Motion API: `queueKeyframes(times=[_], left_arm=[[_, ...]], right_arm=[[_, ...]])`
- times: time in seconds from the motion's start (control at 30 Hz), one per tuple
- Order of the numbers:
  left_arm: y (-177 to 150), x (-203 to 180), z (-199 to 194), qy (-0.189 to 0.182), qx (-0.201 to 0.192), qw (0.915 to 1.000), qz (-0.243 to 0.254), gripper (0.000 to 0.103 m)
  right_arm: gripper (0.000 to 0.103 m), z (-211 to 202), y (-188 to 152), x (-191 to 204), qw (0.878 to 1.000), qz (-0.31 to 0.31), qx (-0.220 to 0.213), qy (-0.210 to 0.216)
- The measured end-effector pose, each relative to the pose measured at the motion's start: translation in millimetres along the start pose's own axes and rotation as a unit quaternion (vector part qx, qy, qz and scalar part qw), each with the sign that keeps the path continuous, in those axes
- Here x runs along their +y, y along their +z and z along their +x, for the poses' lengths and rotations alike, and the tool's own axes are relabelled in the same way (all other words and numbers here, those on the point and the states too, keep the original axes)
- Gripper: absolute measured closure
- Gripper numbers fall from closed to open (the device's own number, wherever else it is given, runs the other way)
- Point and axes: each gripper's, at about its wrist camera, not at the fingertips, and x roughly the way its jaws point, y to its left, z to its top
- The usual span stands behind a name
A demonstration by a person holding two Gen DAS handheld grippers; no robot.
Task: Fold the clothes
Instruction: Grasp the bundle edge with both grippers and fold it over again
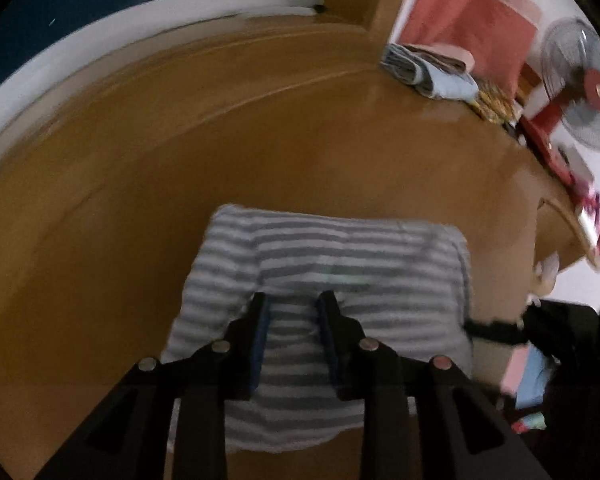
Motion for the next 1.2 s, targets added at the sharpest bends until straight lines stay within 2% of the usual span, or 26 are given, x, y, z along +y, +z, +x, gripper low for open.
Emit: queueKeyframes(times=[0.13,0.2,0.27,0.37,0.43,0.5,0.6,0.67,0.87,0.93,1.07,1.13,1.17,1.2], left_arm=[[-18.3,3.1,-24.3,-0.002,-0.021,0.9992,-0.034,0.079],[-14.3,7.4,-35.5,0.002,-0.041,0.9983,-0.041,0.079],[-7.1,9.3,-36.3,0.001,-0.050,0.9980,-0.038,0.078],[0.0,7.5,-15.1,0.010,-0.037,0.9988,-0.031,0.078],[1.2,3.6,2.9,0.008,-0.026,0.9993,-0.026,0.078],[-1.4,-1.1,14.3,0.019,-0.026,0.9994,-0.015,0.078],[-9.6,-1.6,14.9,0.024,-0.036,0.9991,-0.001,0.075],[-16.4,4.5,13.9,0.015,-0.040,0.9990,-0.013,0.075],[-28.8,20.4,12.2,-0.018,-0.062,0.9969,-0.044,0.073],[-30.5,23.0,13.1,-0.024,-0.068,0.9962,-0.049,0.072],[-39.7,35.4,13.6,-0.028,-0.079,0.9925,-0.089,0.071],[-43.3,40.5,13.6,-0.030,-0.082,0.9906,-0.105,0.071],[-44.7,41.3,13.6,-0.025,-0.083,0.9903,-0.109,0.071],[-45.1,41.4,13.6,-0.024,-0.083,0.9903,-0.109,0.071]], right_arm=[[0.064,-7.1,-1.2,-10.8,0.999,0.026,0.007,0.025],[0.064,-16.1,5.7,-27.2,0.997,0.067,-0.009,0.042],[0.064,-23.9,17.6,-51.8,0.989,0.129,-0.033,0.059],[0.064,-13.8,34.2,-83.6,0.975,0.208,-0.040,0.067],[0.067,-1.0,41.4,-95.2,0.970,0.235,-0.037,0.057],[0.077,10.6,47.4,-98.1,0.967,0.246,-0.032,0.053],[0.078,17.7,49.0,-92.6,0.967,0.247,-0.027,0.059],[0.078,12.0,42.9,-87.0,0.967,0.245,-0.021,0.062],[0.078,29.1,51.5,-86.8,0.967,0.246,-0.005,0.070],[0.090,31.3,55.0,-84.6,0.969,0.238,-0.005,0.063],[0.096,14.6,60.0,-74.1,0.972,0.232,-0.036,0.020],[0.099,0.0,55.7,-72.8,0.966,0.254,-0.051,-0.007],[0.103,-6.5,52.3,-74.1,0.962,0.266,-0.056,-0.034],[0.103,-12.8,48.3,-80.3,0.956,0.279,-0.062,-0.073]])
